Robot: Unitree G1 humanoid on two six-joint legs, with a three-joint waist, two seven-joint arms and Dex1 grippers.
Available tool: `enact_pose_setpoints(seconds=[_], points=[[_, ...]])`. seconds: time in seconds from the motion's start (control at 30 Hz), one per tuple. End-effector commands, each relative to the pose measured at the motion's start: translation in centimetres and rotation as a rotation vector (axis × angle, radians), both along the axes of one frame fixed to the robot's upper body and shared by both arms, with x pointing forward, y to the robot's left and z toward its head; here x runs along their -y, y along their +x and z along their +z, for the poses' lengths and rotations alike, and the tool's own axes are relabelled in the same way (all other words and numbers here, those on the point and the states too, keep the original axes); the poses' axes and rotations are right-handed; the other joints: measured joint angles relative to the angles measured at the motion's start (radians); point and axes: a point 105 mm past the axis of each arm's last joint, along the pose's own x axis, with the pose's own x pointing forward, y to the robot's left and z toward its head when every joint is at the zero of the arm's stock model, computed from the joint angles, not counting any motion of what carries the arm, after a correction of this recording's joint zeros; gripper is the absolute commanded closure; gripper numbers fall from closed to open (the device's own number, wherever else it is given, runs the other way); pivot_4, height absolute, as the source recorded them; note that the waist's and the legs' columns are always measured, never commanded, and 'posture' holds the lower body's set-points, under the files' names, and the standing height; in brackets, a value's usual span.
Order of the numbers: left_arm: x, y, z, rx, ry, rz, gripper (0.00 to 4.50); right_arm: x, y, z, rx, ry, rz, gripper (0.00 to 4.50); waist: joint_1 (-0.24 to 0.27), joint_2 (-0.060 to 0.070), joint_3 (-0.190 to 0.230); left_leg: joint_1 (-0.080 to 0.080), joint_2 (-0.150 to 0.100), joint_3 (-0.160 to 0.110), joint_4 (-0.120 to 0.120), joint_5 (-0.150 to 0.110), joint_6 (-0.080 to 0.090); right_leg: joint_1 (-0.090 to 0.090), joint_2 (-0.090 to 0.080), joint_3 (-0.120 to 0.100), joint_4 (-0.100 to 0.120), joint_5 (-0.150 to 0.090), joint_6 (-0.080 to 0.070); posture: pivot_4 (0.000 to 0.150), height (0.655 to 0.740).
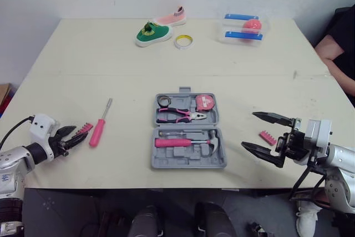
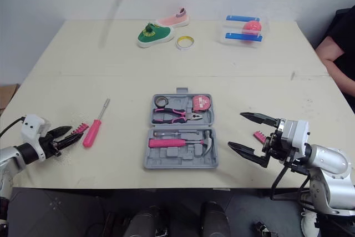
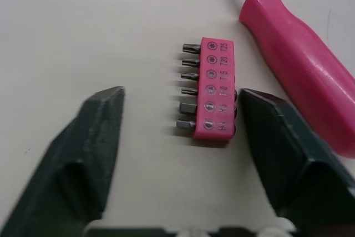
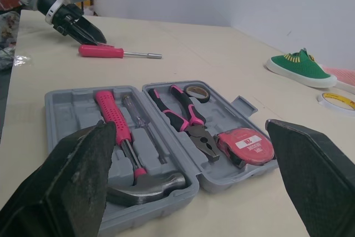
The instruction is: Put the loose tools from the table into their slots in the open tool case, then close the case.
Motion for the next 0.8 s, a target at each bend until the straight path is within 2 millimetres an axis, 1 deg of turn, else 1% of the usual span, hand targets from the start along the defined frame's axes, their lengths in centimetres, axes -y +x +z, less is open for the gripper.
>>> enact_pose_setpoints(seconds=[0.03,0.07,0.2,0.3,0.33,0.4,0.43,0.47,0.5,0.53,0.57,0.63,0.67,0.73,0.8], points=[[0.6,-0.7,-1.9,-0.082,-0.009,-0.048,3.51,-0.2,-0.2,0.4,0.03,0.005,0.01,0.0,0.0,0.0,0.0,0.0,0.0,0.0,0.0,0.0,0.0,0.0,0.0,0.0,0.0,0.0,0.0,0.15,0.74],[0.7,-0.7,-1.9,-0.082,-0.012,-0.055,3.82,-0.2,-0.3,0.4,0.029,0.006,0.01,0.0,0.0,0.0,0.0,0.0,0.0,0.0,0.0,0.0,0.0,0.0,0.0,0.0,0.0,0.0,0.0,0.15,0.74],[0.4,-1.1,-1.8,-0.066,-0.03,-0.055,3.84,-0.5,-0.5,0.5,0.026,0.004,0.014,0.0,-0.001,0.0,0.0,0.001,0.0,0.0,0.0,0.0,0.0,0.0,0.0,0.0,0.0,0.0,0.0,0.15,0.74],[0.0,-1.4,-0.9,-0.018,-0.054,-0.041,3.84,-0.5,-0.5,0.5,0.024,0.0,0.014,0.0,-0.002,0.0,0.0,0.001,0.0,0.0,0.0,0.0,0.0,0.0,0.0,0.0,0.0,0.0,0.0,0.15,0.74],[-0.4,-1.5,1.1,0.088,-0.085,-0.028,3.84,-0.6,-0.6,0.4,0.023,-0.006,0.017,0.0,-0.006,0.0,0.0,0.001,0.0,0.0,0.0,0.0,0.0,0.0,0.0,0.0,0.0,0.0,0.0,0.15,0.74],[-0.8,-2.0,3.9,0.237,-0.11,-0.02,3.84,-0.6,-0.7,0.4,0.021,-0.013,0.019,0.0,-0.009,-0.001,0.001,0.001,0.0,0.0,-0.001,0.0,0.0,0.0,0.0,0.001,-0.001,0.0,0.0,0.15,0.74],[-0.6,-2.3,5.4,0.297,-0.109,-0.041,3.84,-0.6,-0.7,0.5,0.021,-0.014,0.019,0.0,-0.008,-0.002,0.001,0.0,0.001,0.0,-0.001,0.0,0.0,0.0,0.0,0.001,-0.001,0.0,0.0,0.15,0.74],[-0.3,-2.5,6.1,0.323,-0.105,-0.058,3.84,-0.6,-0.7,0.5,0.022,-0.014,0.018,0.0,-0.006,-0.005,0.002,0.0,0.001,0.0,-0.001,0.0,0.0,0.0,0.001,0.001,-0.001,0.0,0.0,0.15,0.74],[0.6,-2.8,7.0,0.337,-0.095,-0.105,3.84,-0.5,-0.7,0.6,0.024,-0.013,0.016,0.0,-0.005,-0.006,0.003,0.0,0.001,0.0,-0.001,0.0,-0.001,0.0,0.001,0.0,-0.001,0.0,0.0,0.15,0.74],[1.2,-3.0,7.5,0.341,-0.089,-0.137,3.84,-0.5,-0.7,0.7,0.025,-0.012,0.015,0.0,-0.005,-0.006,0.003,0.0,0.001,0.0,0.0,0.0,-0.001,0.0,0.001,0.0,-0.001,0.0,0.0,0.15,0.74],[2.6,-3.0,8.6,0.351,-0.071,-0.206,3.84,-0.5,-0.7,0.8,0.024,-0.015,0.019,0.0,-0.003,-0.006,0.002,0.0,0.001,0.0,0.0,0.0,-0.001,0.0,0.0,0.001,-0.001,0.0,0.0,0.15,0.74],[5.2,-3.2,9.9,0.354,-0.025,-0.323,3.84,-0.6,-0.8,0.9,0.019,-0.023,0.031,0.0,0.004,-0.006,0.003,0.0,0.001,0.0,0.0,0.0,-0.001,0.0,0.0,0.001,-0.001,0.0,0.0,0.15,0.74],[6.0,-3.2,10.2,0.353,-0.008,-0.357,3.84,-0.6,-0.8,0.9,0.016,-0.027,0.035,0.0,0.007,-0.006,0.003,0.0,0.0,0.0,0.0,0.0,0.0,0.001,-0.001,0.001,-0.002,0.001,0.0,0.15,0.74],[9.3,-3.1,10.7,0.318,0.019,-0.48,3.84,-0.7,-0.8,1.0,0.0,-0.039,0.053,0.0,0.012,-0.005,0.003,0.0,0.0,0.0,0.0,0.0,0.0,0.001,0.0,0.002,-0.002,0.001,0.001,0.15,0.74],[11.1,-3.1,10.7,0.278,0.02,-0.53,3.84,-0.8,-0.8,1.0,-0.009,-0.048,0.062,0.0,0.017,-0.005,0.003,0.0,0.0,0.0,0.0,0.0,0.0,0.001,0.0,0.002,-0.003,0.001,0.001,0.15,0.74]])
